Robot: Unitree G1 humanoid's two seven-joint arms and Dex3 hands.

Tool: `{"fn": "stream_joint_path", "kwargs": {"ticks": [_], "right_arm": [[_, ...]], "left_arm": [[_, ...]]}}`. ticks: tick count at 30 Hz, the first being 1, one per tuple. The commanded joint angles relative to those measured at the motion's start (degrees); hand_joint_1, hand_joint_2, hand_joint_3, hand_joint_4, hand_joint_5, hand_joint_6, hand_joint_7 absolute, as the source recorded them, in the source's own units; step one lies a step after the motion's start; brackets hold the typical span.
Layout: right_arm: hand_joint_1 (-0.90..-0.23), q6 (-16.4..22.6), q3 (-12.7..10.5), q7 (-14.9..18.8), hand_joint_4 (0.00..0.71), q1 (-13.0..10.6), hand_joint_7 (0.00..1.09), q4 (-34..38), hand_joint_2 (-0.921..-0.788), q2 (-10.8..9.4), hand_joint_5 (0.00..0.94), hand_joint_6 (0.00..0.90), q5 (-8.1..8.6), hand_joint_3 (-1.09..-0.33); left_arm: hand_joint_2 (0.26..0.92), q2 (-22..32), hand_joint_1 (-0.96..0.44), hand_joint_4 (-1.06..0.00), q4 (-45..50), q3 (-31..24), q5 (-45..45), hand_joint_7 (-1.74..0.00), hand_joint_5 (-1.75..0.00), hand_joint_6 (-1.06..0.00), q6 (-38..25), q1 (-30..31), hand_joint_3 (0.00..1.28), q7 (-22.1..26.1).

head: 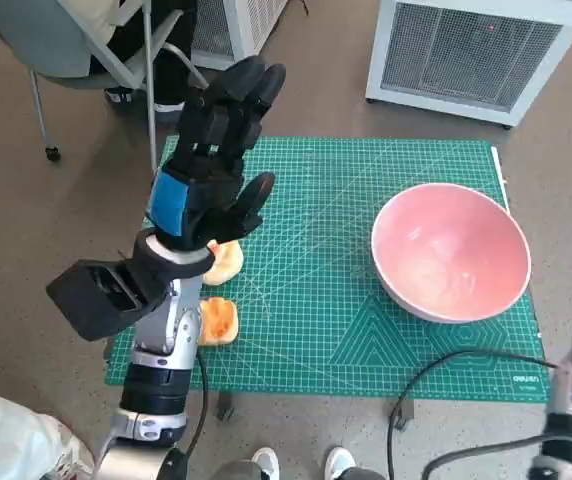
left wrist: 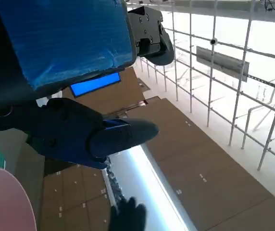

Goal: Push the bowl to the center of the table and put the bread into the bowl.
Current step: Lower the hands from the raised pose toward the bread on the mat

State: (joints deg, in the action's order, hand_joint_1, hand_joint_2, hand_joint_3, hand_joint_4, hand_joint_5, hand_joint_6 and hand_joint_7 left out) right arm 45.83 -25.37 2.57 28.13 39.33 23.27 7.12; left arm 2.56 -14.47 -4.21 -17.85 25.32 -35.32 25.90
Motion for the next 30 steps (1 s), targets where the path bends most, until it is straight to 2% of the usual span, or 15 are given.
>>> {"fn": "stream_joint_path", "kwargs": {"ticks": [1,6,10,16,21,24,30], "right_arm": [[-0.56,-0.1,-1.03,0.34,0.249,0.08,0.51,8.79,-0.921,0.96,0.0,0.056,1.77,-0.797],[-0.522,-0.55,-1.54,1.28,0.242,1.43,0.44,16.94,-0.921,1.86,0.0,0.092,3.26,-0.809],[-0.502,-1.96,-1.67,0.72,0.242,2.77,0.34,23.66,-0.921,2.5,0.0,0.139,3.08,-0.792],[-0.532,-5.18,-2.08,1.45,0.227,4.33,0.23,29.87,-0.921,2.19,0.0,0.194,3.86,-0.766],[-0.528,-9.03,-2.03,1.2,0.221,5.38,0.19,32.98,-0.921,1.25,0.0,0.211,4.26,-0.762],[-0.501,-11.35,-1.6,0.51,0.223,6.4,0.18,33.75,-0.921,0.16,0.002,0.214,4.37,-0.77],[-0.487,-14.14,-1.11,-0.2,0.233,7.77,0.18,34.37,-0.921,-1.91,0.006,0.217,4.31,-0.779]], "left_arm": [[0.921,0.02,-0.45,0.0,-0.06,-0.05,-0.09,-0.63,-0.35,0.0,0.58,-0.06,0.51,0.19],[0.921,0.12,-0.45,0.0,-0.01,-0.22,-0.29,-0.63,-0.34,0.0,0.5,0.08,0.51,0.33],[0.921,0.35,-0.45,0.0,0.09,-0.42,-0.43,-0.63,-0.35,0.0,0.46,0.18,0.51,0.47],[0.921,0.66,-0.45,0.0,0.88,-0.67,-0.77,-0.65,-0.36,0.0,0.06,0.5,0.5,0.61],[0.921,1.02,-0.45,0.0,1.64,-0.77,-0.57,-0.66,-0.36,0.0,-0.22,0.8,0.5,0.4],[0.921,1.34,-0.45,0.0,2.25,-0.82,-0.3,-0.66,-0.37,0.0,-0.4,1.06,0.5,0.14],[0.921,1.94,-0.45,0.0,3.54,-0.87,-0.28,-0.67,-0.37,0.0,-0.9,1.78,0.49,-0.2]]}}
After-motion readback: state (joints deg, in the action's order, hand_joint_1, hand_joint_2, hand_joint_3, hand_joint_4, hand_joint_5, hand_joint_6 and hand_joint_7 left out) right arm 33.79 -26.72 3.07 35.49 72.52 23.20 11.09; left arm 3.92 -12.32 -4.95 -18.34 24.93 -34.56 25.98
